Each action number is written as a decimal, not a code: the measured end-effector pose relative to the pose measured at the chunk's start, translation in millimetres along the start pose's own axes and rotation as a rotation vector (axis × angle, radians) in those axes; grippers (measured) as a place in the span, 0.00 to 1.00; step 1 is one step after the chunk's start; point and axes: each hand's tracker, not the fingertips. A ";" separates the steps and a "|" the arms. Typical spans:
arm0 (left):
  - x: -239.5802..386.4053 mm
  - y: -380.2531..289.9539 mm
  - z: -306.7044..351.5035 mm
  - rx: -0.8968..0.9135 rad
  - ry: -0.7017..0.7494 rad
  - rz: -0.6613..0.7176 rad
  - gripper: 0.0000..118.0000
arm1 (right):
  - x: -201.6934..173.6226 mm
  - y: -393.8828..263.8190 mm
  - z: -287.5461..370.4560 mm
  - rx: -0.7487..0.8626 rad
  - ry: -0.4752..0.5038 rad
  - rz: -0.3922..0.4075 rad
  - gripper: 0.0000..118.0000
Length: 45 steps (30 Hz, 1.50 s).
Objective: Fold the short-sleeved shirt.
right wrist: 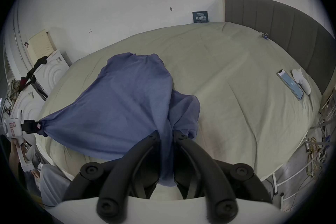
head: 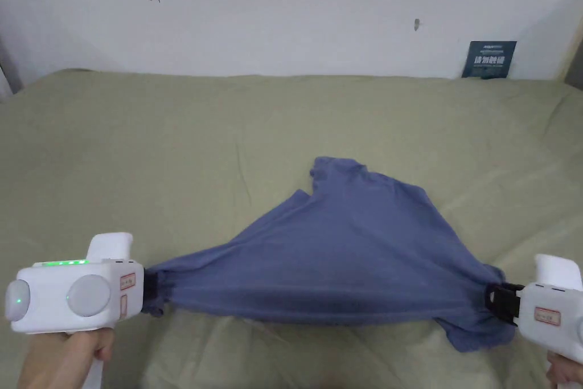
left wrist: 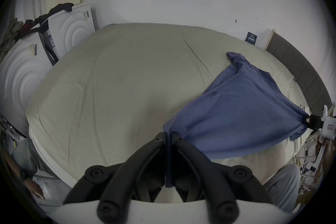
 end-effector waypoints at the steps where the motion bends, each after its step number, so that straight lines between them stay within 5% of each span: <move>1: 0.2 -3.5 -0.5 -0.004 -0.004 0.003 0.01 | 1.7 -2.5 0.3 -0.002 -0.003 0.001 0.13; 8: 1.2 -8.9 -2.5 -0.017 -0.010 0.008 0.01 | 2.1 -4.8 -0.7 -0.017 -0.002 0.000 0.14; 10: 0.4 -10.3 -1.3 -0.015 -0.027 0.007 0.02 | 0.1 -5.9 1.5 0.004 -0.021 0.011 0.29; 11: -0.4 -11.1 -0.5 -0.009 -0.038 0.009 0.12 | 0.4 -5.2 3.0 0.002 -0.039 0.023 0.64; 12: -0.5 -11.6 0.0 -0.011 -0.038 0.010 0.40 | 1.2 -5.0 5.0 -0.002 -0.039 0.022 0.91; 13: -1.0 -11.4 -0.3 -0.021 -0.036 0.011 0.79 | 1.0 -6.1 9.0 0.010 -0.050 0.026 1.00; 14: -1.5 -13.4 -1.0 -0.037 -0.019 0.010 1.00 | -2.5 -7.1 18.0 0.087 -0.076 0.048 1.00; 19: -2.2 -37.7 27.5 0.036 0.010 0.019 0.98 | -21.0 -4.0 41.4 0.126 -0.068 0.092 1.00; 21: -5.1 -31.1 36.9 0.078 -0.033 0.026 0.77 | -31.9 -5.0 52.3 0.147 -0.031 0.098 0.95; 22: -4.5 -36.5 45.7 0.101 -0.036 0.019 0.46 | -36.9 -7.5 59.1 0.173 -0.008 0.095 0.77; 23: -3.2 -41.1 52.6 0.129 -0.037 0.000 0.00 | -43.5 -9.6 65.4 0.182 -0.019 0.102 0.30; 24: -3.9 -38.1 54.6 0.120 -0.024 -0.026 0.00 | -50.2 -11.9 69.4 0.200 -0.040 0.118 0.05; 27: -5.8 -48.6 75.7 0.181 0.002 -0.019 0.00 | -67.6 -21.4 74.6 0.217 -0.068 0.172 0.04; 35: -26.5 -50.1 56.8 0.068 -0.099 0.029 0.00 | -106.3 -45.6 83.4 0.161 0.038 0.116 0.04; 36: -28.0 -51.4 49.0 0.051 -0.130 0.037 0.10 | -111.3 -48.3 82.3 0.155 0.042 0.113 0.04; 37: -27.7 -48.9 42.2 0.044 -0.138 0.019 0.40 | -114.7 -51.0 80.4 0.151 0.056 0.117 0.04; 38: -25.1 -44.1 29.7 -0.004 -0.122 0.016 0.93 | -118.5 -54.0 78.3 0.143 0.060 0.123 0.05; 39: -23.1 -46.6 28.5 -0.034 -0.113 0.047 1.00 | -121.6 -56.4 75.9 0.135 0.062 0.130 0.05; 43: -10.4 -66.5 -8.1 -0.076 -0.123 -0.038 0.96 | -128.7 -62.6 65.8 0.091 0.083 0.135 0.05; 45: -17.5 -21.3 -37.7 -0.114 -0.098 -0.061 0.82 | -131.3 -63.7 60.0 0.070 0.078 0.140 0.05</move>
